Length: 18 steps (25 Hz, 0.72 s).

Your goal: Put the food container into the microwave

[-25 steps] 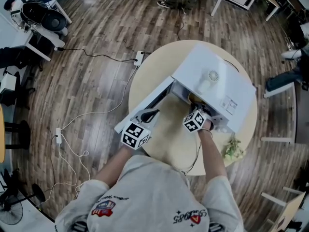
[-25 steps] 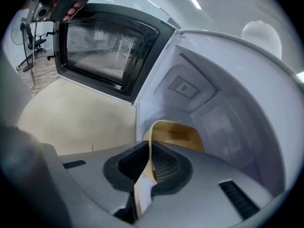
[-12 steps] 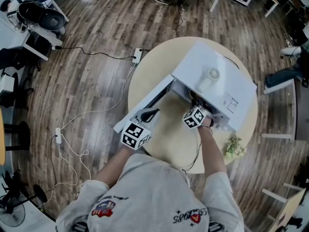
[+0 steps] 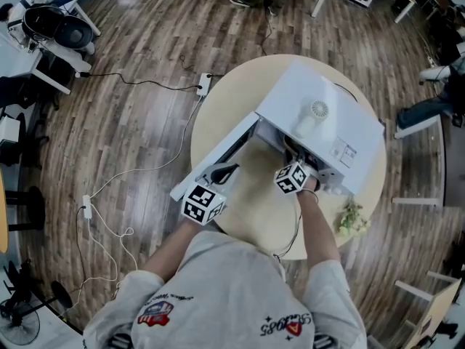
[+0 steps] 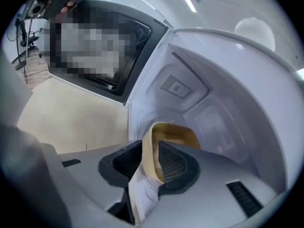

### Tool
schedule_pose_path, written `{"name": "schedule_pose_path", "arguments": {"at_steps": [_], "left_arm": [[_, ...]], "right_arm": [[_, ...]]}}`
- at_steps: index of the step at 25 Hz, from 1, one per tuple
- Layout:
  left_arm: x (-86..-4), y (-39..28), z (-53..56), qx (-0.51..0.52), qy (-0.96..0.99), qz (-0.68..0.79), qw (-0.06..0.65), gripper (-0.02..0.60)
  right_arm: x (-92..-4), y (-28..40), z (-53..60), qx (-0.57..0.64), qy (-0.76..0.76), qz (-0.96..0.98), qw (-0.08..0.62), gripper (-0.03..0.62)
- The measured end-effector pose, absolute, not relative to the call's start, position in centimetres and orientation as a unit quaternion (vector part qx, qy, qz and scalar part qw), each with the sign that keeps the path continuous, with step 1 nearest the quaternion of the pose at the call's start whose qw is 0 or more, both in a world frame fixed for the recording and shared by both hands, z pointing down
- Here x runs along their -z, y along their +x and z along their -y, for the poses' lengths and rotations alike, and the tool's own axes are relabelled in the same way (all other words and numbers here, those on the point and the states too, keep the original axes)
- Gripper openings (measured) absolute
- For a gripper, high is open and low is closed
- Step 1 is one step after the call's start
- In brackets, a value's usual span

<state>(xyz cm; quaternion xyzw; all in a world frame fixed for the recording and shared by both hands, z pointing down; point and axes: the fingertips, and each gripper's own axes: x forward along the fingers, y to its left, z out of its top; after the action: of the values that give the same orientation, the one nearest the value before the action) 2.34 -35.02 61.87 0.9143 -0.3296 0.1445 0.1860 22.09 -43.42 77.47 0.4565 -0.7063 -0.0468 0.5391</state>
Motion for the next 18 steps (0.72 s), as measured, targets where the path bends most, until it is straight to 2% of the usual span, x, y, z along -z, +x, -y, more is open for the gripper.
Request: {"name": "schedule_pose_path", "arguments": {"at_steps": [8,11,13,18], "left_arm": [[-61.7,2.9,34.4,-0.145,0.916,0.329,0.179,0.005],[-61.6,3.0,34.0,-0.144,0.917,0.329,0.176,0.005],[-61.5,3.0,33.7,-0.144,0.917,0.330,0.174,0.005],[-61.3,3.2,32.9,-0.145,0.918,0.330,0.168,0.005]], "right_arm": [[-76.3,21.4,41.0,0.029,0.469,0.726,0.501,0.109],[-75.8,21.1,39.8,0.015,0.476,0.732,0.488,0.079],[-75.4,21.0,38.8,0.002,0.481,0.735,0.478,0.038],[-75.3,21.3,36.2,-0.028,0.498,0.735,0.460,0.008]]}}
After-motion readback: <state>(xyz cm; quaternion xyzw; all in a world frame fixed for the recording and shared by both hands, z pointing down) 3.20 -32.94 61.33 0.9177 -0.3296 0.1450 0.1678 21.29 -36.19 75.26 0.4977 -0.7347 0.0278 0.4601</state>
